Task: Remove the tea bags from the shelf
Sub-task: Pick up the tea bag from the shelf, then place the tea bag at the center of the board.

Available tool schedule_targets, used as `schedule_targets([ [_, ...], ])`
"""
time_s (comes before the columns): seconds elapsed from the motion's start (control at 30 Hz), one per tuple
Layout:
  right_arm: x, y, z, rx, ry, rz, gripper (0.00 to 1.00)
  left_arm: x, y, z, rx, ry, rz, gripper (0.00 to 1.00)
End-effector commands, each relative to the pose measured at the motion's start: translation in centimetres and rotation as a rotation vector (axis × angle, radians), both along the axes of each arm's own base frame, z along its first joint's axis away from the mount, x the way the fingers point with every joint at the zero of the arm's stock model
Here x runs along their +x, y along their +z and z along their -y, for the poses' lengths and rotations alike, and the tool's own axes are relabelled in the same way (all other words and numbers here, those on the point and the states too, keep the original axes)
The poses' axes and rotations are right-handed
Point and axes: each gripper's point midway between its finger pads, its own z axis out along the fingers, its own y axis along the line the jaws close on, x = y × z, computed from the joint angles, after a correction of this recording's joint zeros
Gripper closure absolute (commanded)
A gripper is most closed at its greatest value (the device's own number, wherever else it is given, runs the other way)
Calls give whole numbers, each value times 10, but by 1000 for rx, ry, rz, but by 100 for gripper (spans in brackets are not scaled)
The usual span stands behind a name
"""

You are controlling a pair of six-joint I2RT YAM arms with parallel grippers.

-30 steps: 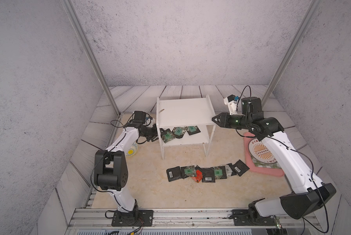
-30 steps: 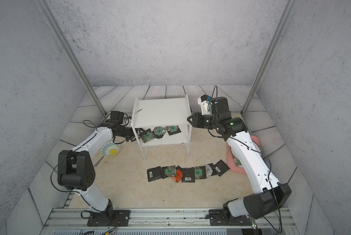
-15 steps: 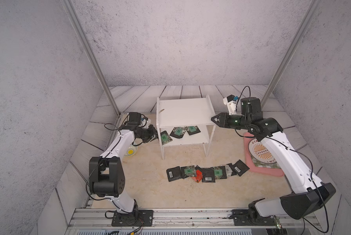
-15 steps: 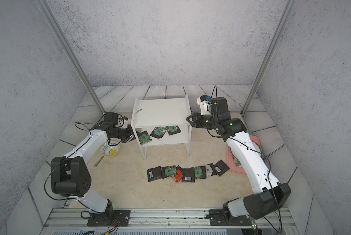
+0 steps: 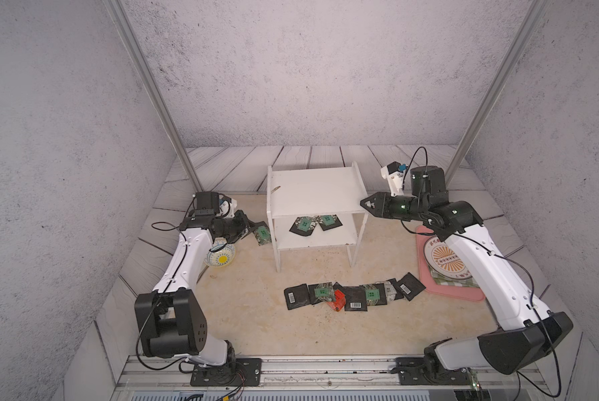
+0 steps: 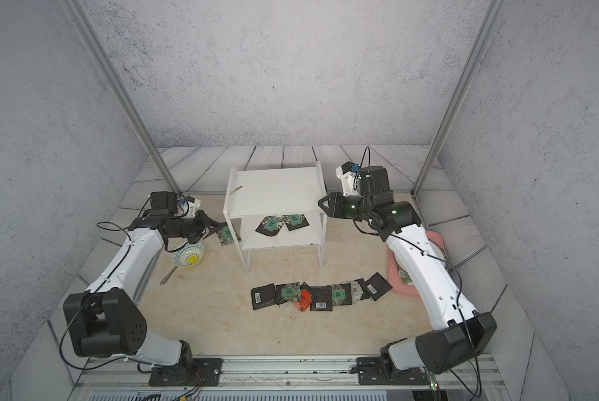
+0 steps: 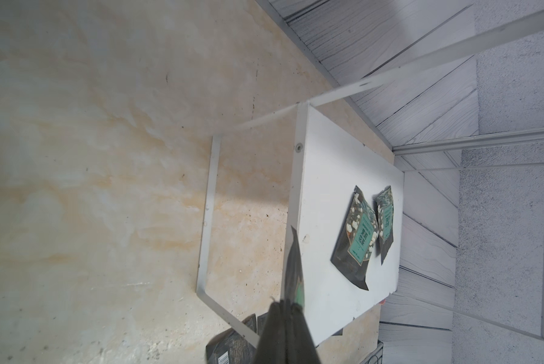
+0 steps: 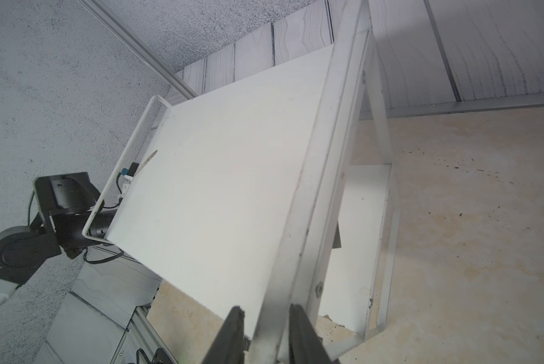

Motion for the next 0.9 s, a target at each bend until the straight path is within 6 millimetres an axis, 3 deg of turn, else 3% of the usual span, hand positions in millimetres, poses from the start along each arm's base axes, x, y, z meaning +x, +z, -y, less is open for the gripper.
schedule_targets([
  [0.0,-10,-12,4,-17,-3,-50,71,-17,-2,-13,31,50,-25,100],
  [0.23,-11,-10,3,-20,2,-48,70,-55,-10,-13,51,52,-57,100],
  [0.47,-11,-8,3,-17,2,-44,70,-102,-38,-6,37,40,-130,100],
  [0.87,-11,-8,2,-2,2,-46,69,-134,-107,33,-54,-38,-270,100],
])
